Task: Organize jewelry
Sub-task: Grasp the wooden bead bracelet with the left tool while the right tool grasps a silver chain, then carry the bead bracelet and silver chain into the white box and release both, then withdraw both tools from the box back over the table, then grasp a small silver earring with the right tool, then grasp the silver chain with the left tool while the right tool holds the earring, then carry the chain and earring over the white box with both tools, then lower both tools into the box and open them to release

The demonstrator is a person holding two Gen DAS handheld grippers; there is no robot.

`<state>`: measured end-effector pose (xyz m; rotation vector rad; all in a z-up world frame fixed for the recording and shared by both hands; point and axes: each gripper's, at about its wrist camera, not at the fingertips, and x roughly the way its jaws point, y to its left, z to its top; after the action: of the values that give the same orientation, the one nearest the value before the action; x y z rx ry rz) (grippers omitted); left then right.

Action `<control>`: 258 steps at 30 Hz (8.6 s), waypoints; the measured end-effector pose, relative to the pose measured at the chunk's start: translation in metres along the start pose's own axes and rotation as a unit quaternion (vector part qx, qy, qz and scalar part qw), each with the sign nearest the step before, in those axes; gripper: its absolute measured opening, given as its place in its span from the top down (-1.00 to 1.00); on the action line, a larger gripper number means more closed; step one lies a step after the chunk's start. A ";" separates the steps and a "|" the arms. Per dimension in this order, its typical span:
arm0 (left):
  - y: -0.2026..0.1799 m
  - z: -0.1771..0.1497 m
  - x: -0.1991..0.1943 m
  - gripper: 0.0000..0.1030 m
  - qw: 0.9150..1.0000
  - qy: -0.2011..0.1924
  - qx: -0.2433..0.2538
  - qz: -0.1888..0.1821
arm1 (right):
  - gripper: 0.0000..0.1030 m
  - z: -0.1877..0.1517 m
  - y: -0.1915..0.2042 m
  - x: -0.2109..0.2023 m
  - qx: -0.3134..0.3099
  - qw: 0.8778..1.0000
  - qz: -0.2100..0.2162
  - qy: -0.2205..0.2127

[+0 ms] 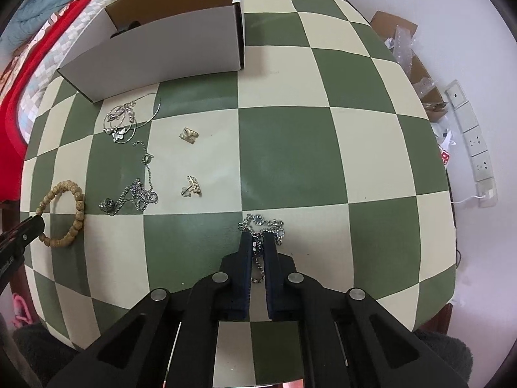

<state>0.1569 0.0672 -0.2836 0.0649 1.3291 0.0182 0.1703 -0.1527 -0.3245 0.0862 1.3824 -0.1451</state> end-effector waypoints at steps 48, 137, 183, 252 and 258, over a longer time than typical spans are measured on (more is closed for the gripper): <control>-0.051 0.260 -0.023 0.87 0.993 0.012 0.104 -0.053 | 0.90 0.231 0.009 -0.062 -0.014 0.991 0.131 -0.034; -0.007 0.083 0.024 -1.00 0.988 -0.028 0.032 0.147 | -0.03 0.084 0.018 0.013 -0.032 0.997 0.073 0.003; -0.067 0.047 -0.018 0.92 0.994 -0.022 0.083 -0.065 | 0.85 0.046 -0.038 -0.024 0.049 0.989 0.140 -0.016; -0.020 0.252 -0.055 -0.98 0.999 -0.046 0.011 -0.020 | -0.84 0.253 0.012 -0.053 -0.014 0.994 0.108 0.014; -0.017 0.216 -0.069 -1.00 0.994 -0.106 0.021 0.029 | -1.00 0.218 0.011 -0.070 -0.051 0.999 0.006 -0.013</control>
<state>0.3493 0.0392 -0.1664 0.1381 1.1159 0.0320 0.3711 -0.1698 -0.2150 0.0078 1.3609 -0.0650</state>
